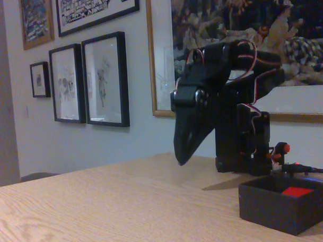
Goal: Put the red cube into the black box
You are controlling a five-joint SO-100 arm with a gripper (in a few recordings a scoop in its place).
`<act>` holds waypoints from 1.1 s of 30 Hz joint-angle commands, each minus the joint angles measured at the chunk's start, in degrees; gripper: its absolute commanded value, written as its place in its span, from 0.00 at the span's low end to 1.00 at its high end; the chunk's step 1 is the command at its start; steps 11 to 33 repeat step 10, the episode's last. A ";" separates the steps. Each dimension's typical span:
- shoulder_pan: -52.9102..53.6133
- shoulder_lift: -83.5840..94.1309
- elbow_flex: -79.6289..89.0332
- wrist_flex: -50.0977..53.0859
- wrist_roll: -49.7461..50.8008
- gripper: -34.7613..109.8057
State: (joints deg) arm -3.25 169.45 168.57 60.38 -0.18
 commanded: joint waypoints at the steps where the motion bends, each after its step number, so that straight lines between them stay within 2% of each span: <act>1: 0.09 2.81 0.00 1.41 0.35 0.06; 10: 0.79 11.25 1.58 5.80 0.88 0.03; 33: 0.79 11.25 1.58 5.80 0.88 0.03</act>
